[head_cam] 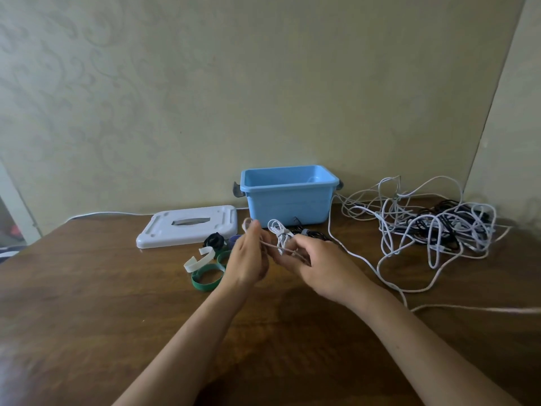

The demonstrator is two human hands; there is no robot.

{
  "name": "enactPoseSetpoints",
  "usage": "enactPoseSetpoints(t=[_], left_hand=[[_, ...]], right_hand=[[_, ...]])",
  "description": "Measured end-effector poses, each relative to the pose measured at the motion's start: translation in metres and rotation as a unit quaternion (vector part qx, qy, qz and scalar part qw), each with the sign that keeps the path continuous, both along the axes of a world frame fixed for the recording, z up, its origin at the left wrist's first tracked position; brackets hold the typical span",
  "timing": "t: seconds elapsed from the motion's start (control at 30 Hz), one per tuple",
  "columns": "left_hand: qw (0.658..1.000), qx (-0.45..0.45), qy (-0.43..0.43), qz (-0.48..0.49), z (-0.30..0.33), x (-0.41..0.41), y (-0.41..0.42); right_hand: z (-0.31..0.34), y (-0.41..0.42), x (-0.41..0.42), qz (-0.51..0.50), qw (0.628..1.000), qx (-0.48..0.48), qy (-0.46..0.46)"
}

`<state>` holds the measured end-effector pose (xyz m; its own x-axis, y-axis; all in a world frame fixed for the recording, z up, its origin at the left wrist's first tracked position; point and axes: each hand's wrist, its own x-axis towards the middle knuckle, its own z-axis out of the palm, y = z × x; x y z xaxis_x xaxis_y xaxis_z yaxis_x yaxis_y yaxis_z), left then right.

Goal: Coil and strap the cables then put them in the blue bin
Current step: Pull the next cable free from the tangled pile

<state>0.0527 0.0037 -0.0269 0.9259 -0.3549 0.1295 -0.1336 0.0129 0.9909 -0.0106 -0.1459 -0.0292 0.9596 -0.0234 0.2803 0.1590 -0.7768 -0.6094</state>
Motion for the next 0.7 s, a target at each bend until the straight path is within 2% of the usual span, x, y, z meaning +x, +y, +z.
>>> enactPoseSetpoints(t=[0.07, 0.2, 0.33, 0.4, 0.5, 0.6, 0.7], left_hand=[[0.999, -0.017, -0.027, 0.035, 0.002, 0.002, 0.003], [0.995, -0.015, -0.075, 0.063, 0.003, 0.006, 0.003], [0.994, -0.015, -0.099, 0.044, -0.001, 0.003, -0.002], [0.995, -0.048, -0.081, 0.009, 0.0, -0.001, -0.004], [0.995, -0.084, -0.041, -0.035, 0.001, -0.003, -0.003], [0.993, -0.108, -0.007, -0.041, 0.005, 0.001, 0.002], [0.997, -0.071, -0.033, -0.026, 0.01, 0.006, 0.009]], right_hand=[[-0.001, -0.002, 0.001, -0.008, 1.0, -0.015, 0.015], [-0.013, 0.002, 0.005, 0.05, 0.996, -0.039, 0.063], [-0.026, 0.011, 0.01, 0.081, 0.991, -0.053, 0.091], [-0.026, 0.013, 0.012, 0.082, 0.99, -0.07, 0.095], [-0.022, 0.012, 0.011, 0.072, 0.989, -0.069, 0.113], [-0.012, -0.001, 0.008, 0.042, 0.982, -0.109, 0.148], [-0.003, -0.023, 0.008, -0.034, 0.983, -0.128, 0.126]])
